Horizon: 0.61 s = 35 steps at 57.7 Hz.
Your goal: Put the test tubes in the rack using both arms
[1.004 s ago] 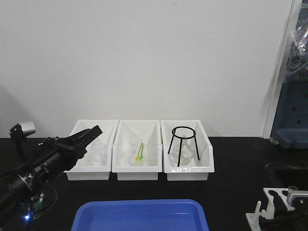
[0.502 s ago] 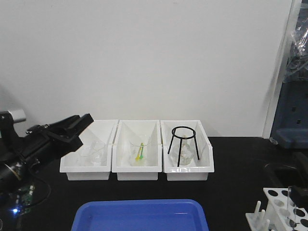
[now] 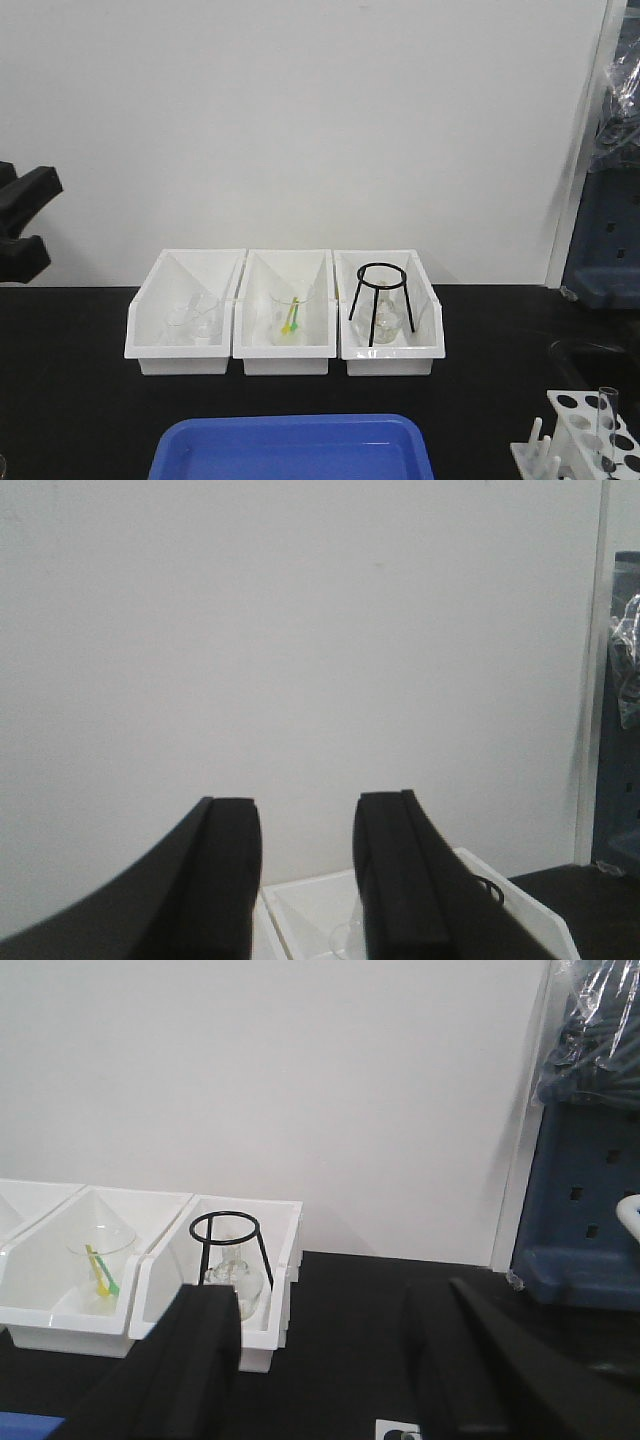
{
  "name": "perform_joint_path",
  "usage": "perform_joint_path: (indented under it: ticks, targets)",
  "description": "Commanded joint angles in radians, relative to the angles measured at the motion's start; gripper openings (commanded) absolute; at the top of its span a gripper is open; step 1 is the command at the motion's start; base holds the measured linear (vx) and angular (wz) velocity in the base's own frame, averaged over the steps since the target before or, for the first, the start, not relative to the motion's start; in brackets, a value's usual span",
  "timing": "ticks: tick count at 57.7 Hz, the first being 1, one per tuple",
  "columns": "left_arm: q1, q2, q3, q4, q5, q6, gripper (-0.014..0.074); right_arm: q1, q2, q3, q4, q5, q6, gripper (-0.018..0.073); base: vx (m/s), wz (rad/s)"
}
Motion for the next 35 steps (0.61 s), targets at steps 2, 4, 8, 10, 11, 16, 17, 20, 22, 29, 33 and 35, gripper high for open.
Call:
perform_joint_path:
  ticks: [2,4,8,10,11,16,17,20,22,29,33,35]
  targets:
    - [-0.003,-0.063,-0.019,-0.012,-0.031,0.002,0.0379,-0.006,-0.007,-0.035,-0.011,-0.076,-0.004,0.0438,0.00,0.00]
    - [-0.003,-0.073,-0.019,-0.012,-0.028,0.002,0.0379,-0.006,-0.007,-0.035,-0.011,-0.076,-0.002,0.0438,0.00,0.00]
    - [-0.003,-0.082,-0.019,-0.012,-0.029,0.002,0.0379,-0.006,-0.007,-0.035,-0.011,-0.076,-0.002,0.0438,0.00,0.00]
    - [-0.003,-0.082,-0.019,-0.012,-0.029,0.002,0.0379,-0.006,-0.007,-0.035,-0.011,-0.076,-0.002,0.0438,0.00,0.00]
    - [-0.003,-0.083,-0.019,-0.012,-0.030,0.002,0.0379,-0.006,-0.007,-0.035,-0.011,-0.076,-0.002,0.0438,0.00,0.00]
    - [-0.003,-0.080,-0.019,-0.012,-0.026,0.002,0.0379,-0.006,-0.007,-0.035,-0.011,-0.076,-0.002,0.0438,0.00,0.00]
    - [-0.003,-0.080,-0.019,-0.012,-0.026,0.002,0.0379,-0.006,-0.007,-0.035,-0.011,-0.076,-0.002,0.0438,0.00,0.00]
    - [-0.003,-0.080,-0.019,-0.012,-0.025,0.002,0.0379,-0.006,-0.007,-0.035,-0.011,-0.076,-0.002,0.0438,0.00,0.00]
    - [-0.003,-0.080,-0.019,-0.012,-0.025,0.002,0.0379,-0.006,-0.007,-0.035,-0.011,-0.076,-0.002,0.0438,0.00,0.00]
    - [-0.003,-0.080,-0.019,-0.012,-0.025,0.002,0.0379,-0.006,-0.007,-0.035,-0.011,-0.076,-0.002,0.0438,0.00,0.00]
    - [-0.003,-0.080,-0.019,-0.012,-0.025,0.002,0.0379,-0.006,-0.007,-0.035,-0.011,-0.076,-0.002,0.0438,0.00,0.00]
    - [-0.003,-0.080,-0.019,-0.012,-0.025,0.002,0.0379,-0.006,-0.007,-0.035,-0.011,-0.076,-0.002,0.0438,0.00,0.00]
